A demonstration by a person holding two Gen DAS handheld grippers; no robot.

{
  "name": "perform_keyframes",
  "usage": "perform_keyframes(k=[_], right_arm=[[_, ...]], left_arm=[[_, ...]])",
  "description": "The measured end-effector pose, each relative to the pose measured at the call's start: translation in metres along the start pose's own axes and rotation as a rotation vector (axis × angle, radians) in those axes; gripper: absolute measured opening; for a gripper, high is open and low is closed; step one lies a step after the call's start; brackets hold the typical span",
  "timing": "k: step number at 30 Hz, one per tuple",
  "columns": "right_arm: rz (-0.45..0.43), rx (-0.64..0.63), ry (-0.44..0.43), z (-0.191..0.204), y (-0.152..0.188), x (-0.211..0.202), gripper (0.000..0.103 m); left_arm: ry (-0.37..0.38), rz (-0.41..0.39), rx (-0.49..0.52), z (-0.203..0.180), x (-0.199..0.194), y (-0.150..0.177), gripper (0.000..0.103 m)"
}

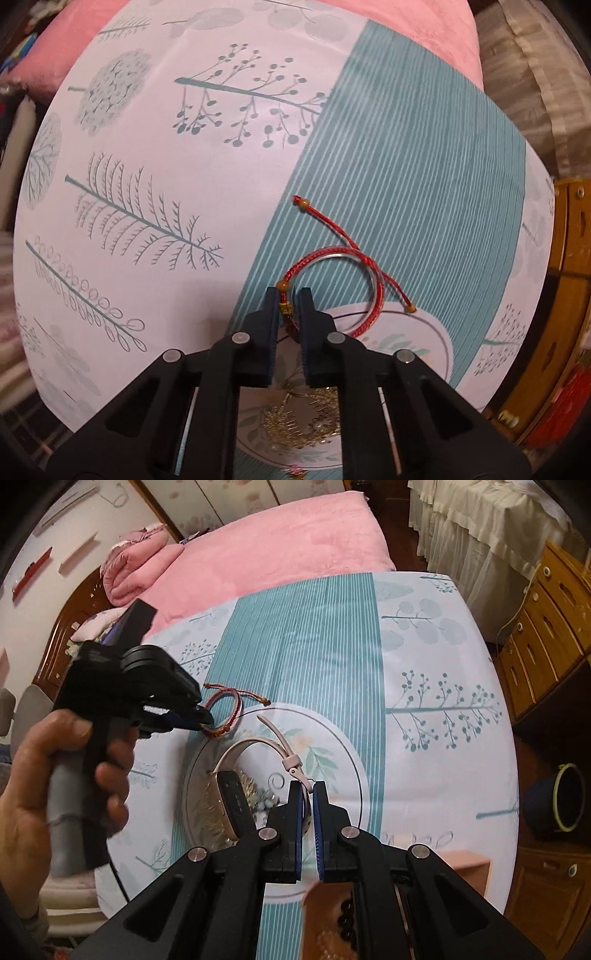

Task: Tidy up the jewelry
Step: 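Grasp the red string bracelet with the left tool while the right tool grasps the pink-band watch, then carry the red bracelet and watch over the pink box and lower them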

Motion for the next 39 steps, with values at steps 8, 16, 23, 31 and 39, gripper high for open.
perform_keyframes(k=[8, 16, 23, 31, 39], right_arm=[[0.002, 0.046, 0.021, -0.006, 0.035, -0.021, 0.005], [-0.026, 0.107, 0.036, -0.014, 0.076, -0.06, 0.005], [-0.056, 0.193, 0.057, -0.039, 0.133, -0.105, 0.005], [-0.025, 0.338, 0.086, -0.075, 0.202, -0.121, 0.005], [-0.041, 0.353, 0.103, -0.082, 0.228, -0.141, 0.005]], left_arm=[[0.003, -0.102, 0.247, -0.014, -0.045, 0.02, 0.006], [0.044, -0.202, 0.54, -0.024, -0.113, 0.089, 0.006], [0.06, -0.218, 0.715, -0.042, -0.134, 0.168, 0.006], [0.039, -0.227, 0.906, -0.088, -0.121, 0.243, 0.006], [-0.056, -0.226, 1.061, -0.108, -0.076, 0.295, 0.006]])
Point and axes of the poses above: each gripper's, at about its wrist camera, not at the fingertips, and x roughly the way its jaws point, z to its left, y to its underside, the point moved 9 cm from there along x, roughly the way its jaws point, and after that the axes turned 5 degrees about -x, right-handed, at the moved point
